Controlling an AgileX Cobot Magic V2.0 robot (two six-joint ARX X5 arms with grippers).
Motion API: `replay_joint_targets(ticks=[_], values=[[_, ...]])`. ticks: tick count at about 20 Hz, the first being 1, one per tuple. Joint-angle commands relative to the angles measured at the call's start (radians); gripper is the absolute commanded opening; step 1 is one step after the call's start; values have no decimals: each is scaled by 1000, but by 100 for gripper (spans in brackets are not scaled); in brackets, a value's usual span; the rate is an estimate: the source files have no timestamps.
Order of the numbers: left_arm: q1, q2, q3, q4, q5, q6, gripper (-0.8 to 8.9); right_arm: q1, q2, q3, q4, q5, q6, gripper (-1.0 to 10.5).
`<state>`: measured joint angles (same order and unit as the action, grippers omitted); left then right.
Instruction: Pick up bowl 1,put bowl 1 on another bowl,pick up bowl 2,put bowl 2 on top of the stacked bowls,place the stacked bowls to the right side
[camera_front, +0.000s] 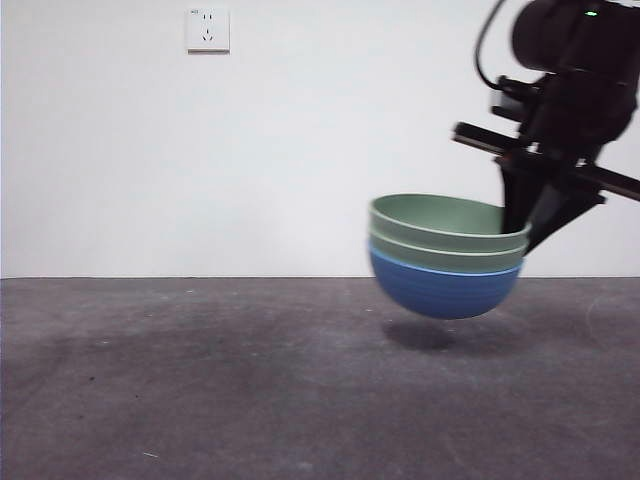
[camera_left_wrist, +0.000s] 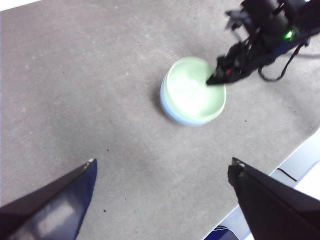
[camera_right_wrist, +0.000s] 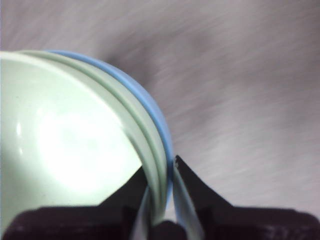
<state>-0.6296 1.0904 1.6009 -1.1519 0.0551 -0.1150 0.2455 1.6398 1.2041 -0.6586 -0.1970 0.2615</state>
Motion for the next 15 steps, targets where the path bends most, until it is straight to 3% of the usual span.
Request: replay_joint_targets(ticks=[1, 6, 15], values=[[-4, -2, -1, -1, 1, 7, 440, -54, 6, -2, 25, -6, -27, -10], [-4, -2, -1, 23, 1, 6, 440, -142, 42, -2, 24, -6, -58, -10], [-4, -2, -1, 25, 0, 3, 440, -161, 94, -3, 22, -6, -103, 8]])
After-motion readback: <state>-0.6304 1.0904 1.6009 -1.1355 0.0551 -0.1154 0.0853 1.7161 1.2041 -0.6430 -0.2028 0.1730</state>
